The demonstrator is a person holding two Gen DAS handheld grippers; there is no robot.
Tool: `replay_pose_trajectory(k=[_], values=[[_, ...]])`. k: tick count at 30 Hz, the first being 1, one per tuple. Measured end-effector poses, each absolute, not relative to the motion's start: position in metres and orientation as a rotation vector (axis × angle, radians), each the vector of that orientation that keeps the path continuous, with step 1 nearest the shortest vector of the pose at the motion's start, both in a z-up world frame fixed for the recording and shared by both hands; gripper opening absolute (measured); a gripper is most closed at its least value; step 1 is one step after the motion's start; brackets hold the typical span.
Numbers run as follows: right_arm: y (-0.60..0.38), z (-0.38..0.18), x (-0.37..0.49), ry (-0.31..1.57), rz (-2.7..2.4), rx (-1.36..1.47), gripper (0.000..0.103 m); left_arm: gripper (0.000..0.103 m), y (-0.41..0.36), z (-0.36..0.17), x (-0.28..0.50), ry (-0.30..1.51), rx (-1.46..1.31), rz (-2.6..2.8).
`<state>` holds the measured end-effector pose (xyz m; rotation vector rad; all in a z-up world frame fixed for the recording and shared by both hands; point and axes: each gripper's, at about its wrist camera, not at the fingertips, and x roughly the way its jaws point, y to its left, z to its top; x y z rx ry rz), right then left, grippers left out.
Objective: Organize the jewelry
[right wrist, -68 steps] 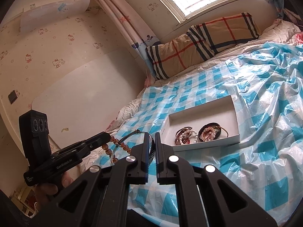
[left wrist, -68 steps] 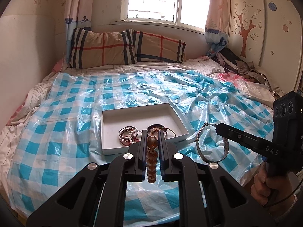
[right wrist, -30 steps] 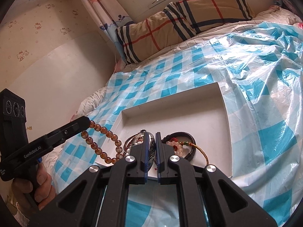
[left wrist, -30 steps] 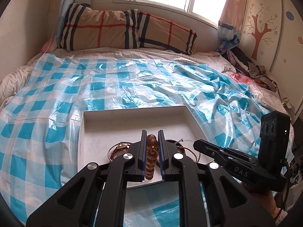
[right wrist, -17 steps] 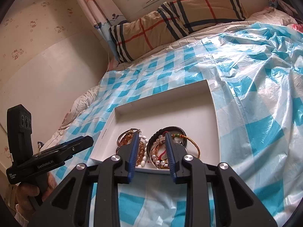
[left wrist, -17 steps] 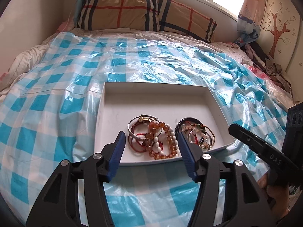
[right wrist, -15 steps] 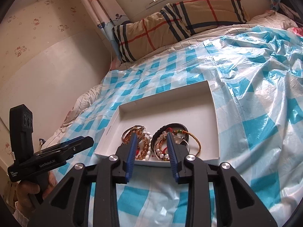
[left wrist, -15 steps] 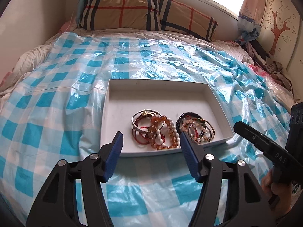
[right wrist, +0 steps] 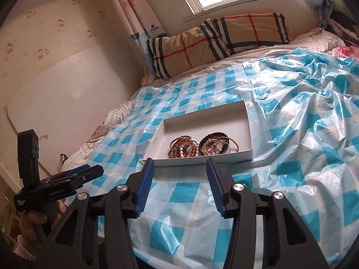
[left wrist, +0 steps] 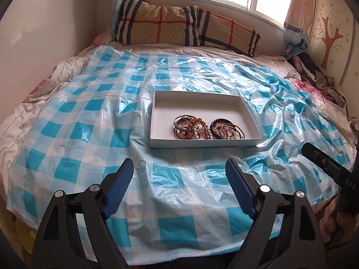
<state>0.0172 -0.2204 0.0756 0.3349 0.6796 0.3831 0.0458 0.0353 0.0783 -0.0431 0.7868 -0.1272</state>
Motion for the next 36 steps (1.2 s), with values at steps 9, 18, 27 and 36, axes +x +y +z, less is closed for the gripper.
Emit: replay_pose_trajectory(k=[9,18,27,36], values=[[-0.205,0.107,-0.065,0.624,0.29,0.176,0.078,0.091,0.045,0.106,-0.028,0.734,0.005,-0.073],[-0.217,0.108,-0.138,0.622,0.109,0.121,0.092,0.093,0.047,0.117,-0.087,0.698,0.023,-0.072],[-0.202,0.088,-0.191,0.658,0.11,0.17,0.094,0.094,0.053,0.118,-0.134,0.671,0.001,-0.08],[-0.197,0.096,-0.216,0.622,0.11,0.171,0.095,0.095,0.049,0.117,-0.171,0.653,-0.003,-0.089]])
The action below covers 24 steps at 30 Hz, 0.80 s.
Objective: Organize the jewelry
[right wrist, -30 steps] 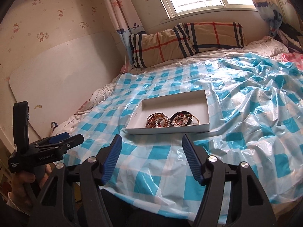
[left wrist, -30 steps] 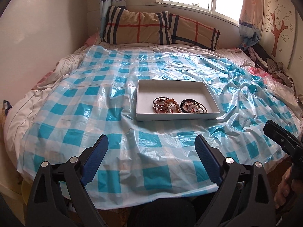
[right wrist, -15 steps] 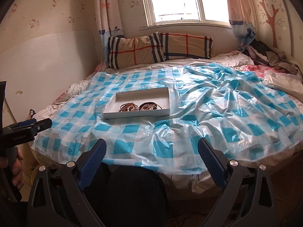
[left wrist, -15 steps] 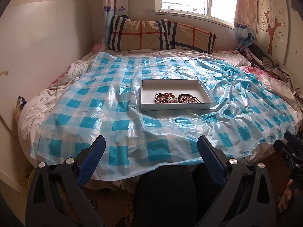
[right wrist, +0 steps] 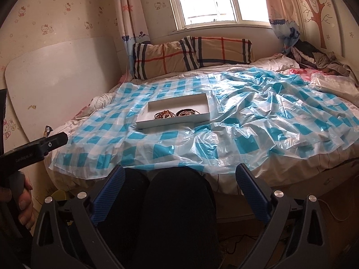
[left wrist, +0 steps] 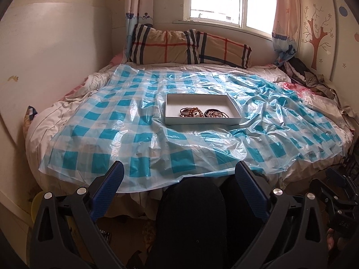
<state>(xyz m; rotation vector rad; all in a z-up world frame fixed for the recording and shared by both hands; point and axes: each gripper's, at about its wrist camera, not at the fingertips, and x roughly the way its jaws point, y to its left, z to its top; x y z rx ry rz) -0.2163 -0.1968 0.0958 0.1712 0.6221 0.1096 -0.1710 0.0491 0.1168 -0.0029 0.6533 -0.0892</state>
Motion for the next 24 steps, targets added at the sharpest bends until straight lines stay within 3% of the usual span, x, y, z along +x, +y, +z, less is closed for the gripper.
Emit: replay_pose_trajectory(k=[24], values=[[-0.197,0.103,-0.237,0.591,0.098,0.163,0.095,0.095,0.048,0.115,-0.194,0.65,-0.006,-0.08]])
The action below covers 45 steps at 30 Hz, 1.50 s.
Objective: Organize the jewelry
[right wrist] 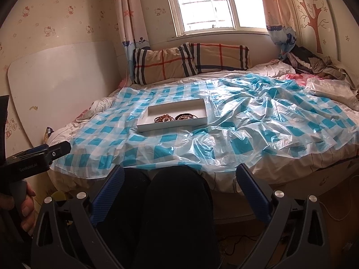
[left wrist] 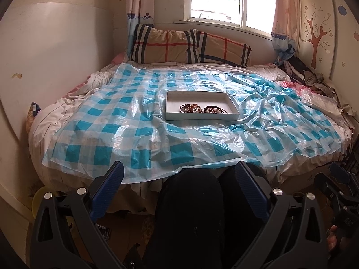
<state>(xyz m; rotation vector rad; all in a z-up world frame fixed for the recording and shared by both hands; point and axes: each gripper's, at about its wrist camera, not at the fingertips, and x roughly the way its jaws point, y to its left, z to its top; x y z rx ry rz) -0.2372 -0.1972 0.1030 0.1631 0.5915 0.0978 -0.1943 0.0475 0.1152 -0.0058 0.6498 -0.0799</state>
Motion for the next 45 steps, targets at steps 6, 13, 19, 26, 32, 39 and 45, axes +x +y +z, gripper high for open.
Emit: replay_pose_trajectory(k=[6,13,19,26,32,39,45], values=[[-0.197,0.103,-0.238,0.591,0.097,0.162,0.095,0.095,0.05,0.111,-0.196,0.661,0.0,-0.071],[-0.196,0.103,-0.238,0.592,0.097,0.162,0.096,0.095,0.052,0.108,-0.193,0.676,-0.002,-0.065],[-0.195,0.103,-0.238,0.591,0.097,0.162,0.096,0.095,0.052,0.107,-0.193,0.679,-0.001,-0.068],[-0.193,0.103,-0.239,0.594,0.097,0.161,0.096,0.095,0.051,0.105,-0.194,0.682,0.001,-0.07],[-0.193,0.103,-0.239,0.594,0.097,0.16,0.096,0.095,0.05,0.105,-0.194,0.683,0.001,-0.068],[-0.193,0.103,-0.239,0.594,0.097,0.16,0.096,0.095,0.049,0.105,-0.194,0.683,0.002,-0.068],[-0.193,0.103,-0.239,0.594,0.097,0.159,0.096,0.095,0.048,0.104,-0.194,0.683,0.003,-0.068]])
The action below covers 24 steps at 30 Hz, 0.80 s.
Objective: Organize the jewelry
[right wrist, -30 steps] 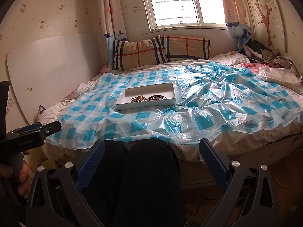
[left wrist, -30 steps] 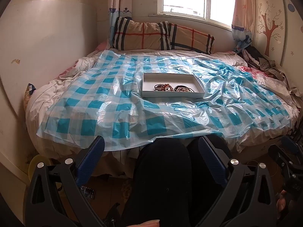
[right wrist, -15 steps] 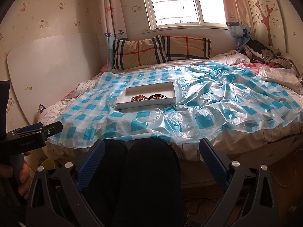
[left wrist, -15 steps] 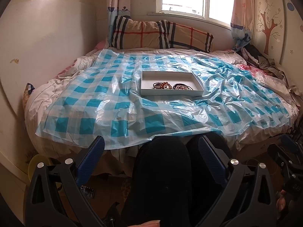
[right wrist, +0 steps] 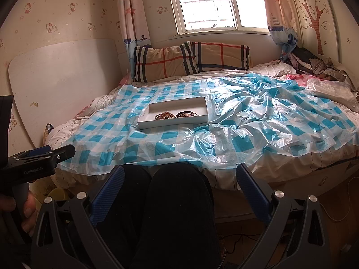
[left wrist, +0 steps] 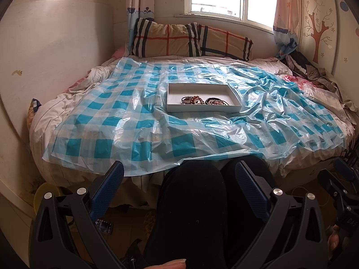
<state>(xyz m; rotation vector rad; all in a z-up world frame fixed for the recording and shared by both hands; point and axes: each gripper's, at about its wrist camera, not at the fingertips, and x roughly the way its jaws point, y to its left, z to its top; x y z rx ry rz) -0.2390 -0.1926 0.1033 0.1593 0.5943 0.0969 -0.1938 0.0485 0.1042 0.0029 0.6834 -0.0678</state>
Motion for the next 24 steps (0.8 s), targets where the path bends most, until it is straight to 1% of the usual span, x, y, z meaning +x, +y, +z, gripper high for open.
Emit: replay_pose_trajectory(k=[24], values=[[-0.1905,0.1034,-0.241,0.598,0.099,0.156,0.096,0.095,0.0458,0.1055,-0.1933,0.685,0.005,-0.068]])
